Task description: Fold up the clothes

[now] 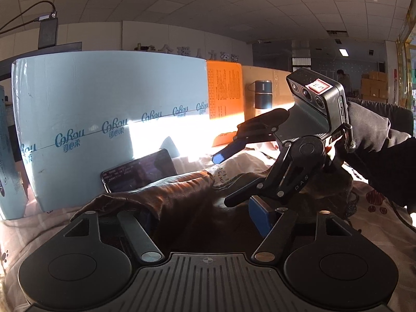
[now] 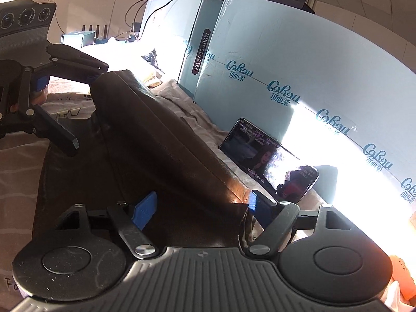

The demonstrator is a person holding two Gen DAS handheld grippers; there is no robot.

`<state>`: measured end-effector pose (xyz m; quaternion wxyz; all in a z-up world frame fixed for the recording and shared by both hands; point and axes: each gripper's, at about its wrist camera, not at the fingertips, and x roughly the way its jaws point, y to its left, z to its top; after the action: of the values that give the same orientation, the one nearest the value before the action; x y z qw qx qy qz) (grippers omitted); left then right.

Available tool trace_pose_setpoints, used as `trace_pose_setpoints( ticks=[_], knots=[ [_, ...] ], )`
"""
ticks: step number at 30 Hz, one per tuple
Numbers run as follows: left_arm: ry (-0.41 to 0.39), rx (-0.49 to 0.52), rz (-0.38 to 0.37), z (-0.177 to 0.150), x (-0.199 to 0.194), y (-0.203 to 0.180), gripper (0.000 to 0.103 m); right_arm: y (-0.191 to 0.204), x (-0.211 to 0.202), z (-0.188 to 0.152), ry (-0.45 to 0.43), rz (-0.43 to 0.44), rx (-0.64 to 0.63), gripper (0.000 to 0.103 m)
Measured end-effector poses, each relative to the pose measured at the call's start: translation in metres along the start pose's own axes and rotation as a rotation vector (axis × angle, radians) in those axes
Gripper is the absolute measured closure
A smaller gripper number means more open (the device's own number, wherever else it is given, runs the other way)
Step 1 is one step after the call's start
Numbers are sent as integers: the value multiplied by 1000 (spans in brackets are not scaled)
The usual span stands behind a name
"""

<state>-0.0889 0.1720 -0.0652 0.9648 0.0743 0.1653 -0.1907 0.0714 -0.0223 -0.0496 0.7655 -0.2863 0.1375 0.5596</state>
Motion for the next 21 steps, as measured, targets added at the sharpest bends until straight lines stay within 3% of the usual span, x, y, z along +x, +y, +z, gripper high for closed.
trace_pose_setpoints(
  ticks=[2,5,8,11,13,14,15,18,21],
  knots=[
    [6,37,22,-3,5,-4,102,-5,9,5,8,-4,-7,21],
    [7,92,-9,-7,4,-11,102,-6,20,9,34,6,-43,20],
    [-45,144,-117,-2,-10,-22,102,-1,28,14,59,17,-110,20],
    [-86,156,-178,0,-23,-26,102,9,27,18,67,58,-159,24],
    [-111,132,-188,1,-31,-24,102,12,21,21,76,104,-148,50],
    [-122,120,-188,2,-34,-23,102,13,18,23,83,126,-136,74],
    [-133,113,-184,2,-37,-22,102,14,14,25,90,145,-123,84],
    [-169,105,-193,6,-47,-22,102,26,-4,30,89,128,-142,93],
    [-203,108,-211,8,-58,-24,102,42,-22,37,90,83,-174,95]
  ],
)
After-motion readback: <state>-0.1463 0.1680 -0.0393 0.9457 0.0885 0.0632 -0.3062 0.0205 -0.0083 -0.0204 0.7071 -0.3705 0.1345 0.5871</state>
